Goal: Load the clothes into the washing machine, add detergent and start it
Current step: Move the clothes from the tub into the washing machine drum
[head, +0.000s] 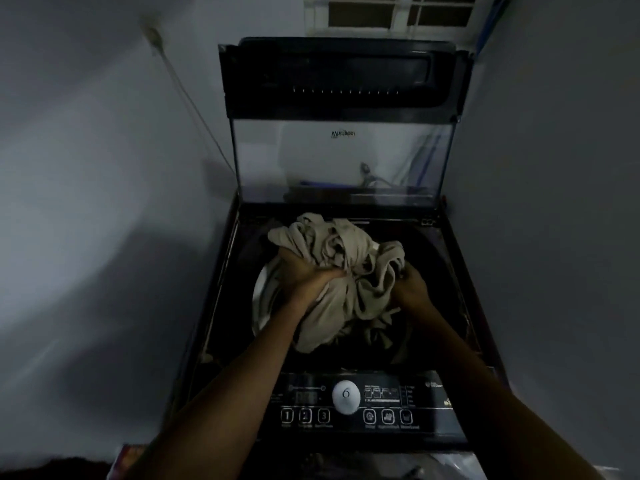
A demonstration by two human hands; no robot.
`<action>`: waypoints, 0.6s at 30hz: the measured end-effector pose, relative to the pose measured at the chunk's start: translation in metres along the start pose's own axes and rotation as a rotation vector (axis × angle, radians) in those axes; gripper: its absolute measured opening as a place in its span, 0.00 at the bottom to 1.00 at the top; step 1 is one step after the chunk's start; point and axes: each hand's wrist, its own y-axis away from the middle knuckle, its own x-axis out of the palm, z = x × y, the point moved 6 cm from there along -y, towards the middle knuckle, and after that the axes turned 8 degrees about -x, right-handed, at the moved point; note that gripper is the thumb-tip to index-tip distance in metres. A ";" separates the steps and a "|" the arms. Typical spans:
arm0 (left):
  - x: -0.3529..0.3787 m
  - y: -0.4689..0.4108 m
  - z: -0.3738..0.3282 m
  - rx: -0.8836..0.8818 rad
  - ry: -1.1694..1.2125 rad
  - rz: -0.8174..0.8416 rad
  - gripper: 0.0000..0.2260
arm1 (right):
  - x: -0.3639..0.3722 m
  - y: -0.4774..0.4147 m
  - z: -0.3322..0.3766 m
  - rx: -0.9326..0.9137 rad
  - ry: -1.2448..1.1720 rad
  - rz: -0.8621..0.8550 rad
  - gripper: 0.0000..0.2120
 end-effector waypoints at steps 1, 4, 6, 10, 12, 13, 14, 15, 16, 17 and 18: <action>0.009 -0.007 0.014 -0.057 -0.093 0.048 0.63 | 0.000 -0.004 -0.010 0.023 0.031 -0.040 0.12; 0.025 -0.007 0.038 -0.231 -0.225 0.146 0.72 | -0.001 0.001 -0.027 -0.005 0.205 -0.073 0.22; 0.025 -0.007 0.044 -0.290 -0.249 0.197 0.65 | 0.017 0.006 -0.034 -0.064 0.309 0.126 0.32; 0.014 -0.033 0.062 -0.204 -0.379 0.222 0.50 | 0.059 0.005 -0.065 -0.133 0.660 0.510 0.41; 0.011 -0.050 0.076 -0.159 -0.496 0.245 0.42 | 0.078 -0.012 -0.087 -0.071 0.826 0.596 0.43; 0.009 -0.051 0.074 -0.119 -0.580 0.267 0.37 | 0.087 -0.020 -0.095 -0.036 0.884 0.634 0.43; 0.006 -0.045 0.066 -0.078 -0.637 0.274 0.32 | 0.093 -0.026 -0.100 0.002 0.915 0.643 0.44; 0.006 -0.041 0.061 -0.035 -0.722 0.266 0.29 | 0.098 -0.037 -0.107 0.044 0.939 0.648 0.42; 0.008 -0.040 0.057 0.013 -0.813 0.253 0.29 | 0.100 -0.044 -0.109 0.073 0.948 0.634 0.40; 0.010 -0.040 0.054 0.062 -0.906 0.214 0.30 | 0.103 -0.053 -0.113 0.087 0.938 0.638 0.37; 0.011 -0.037 0.045 0.143 -0.999 0.150 0.31 | 0.105 -0.062 -0.115 0.073 0.942 0.621 0.38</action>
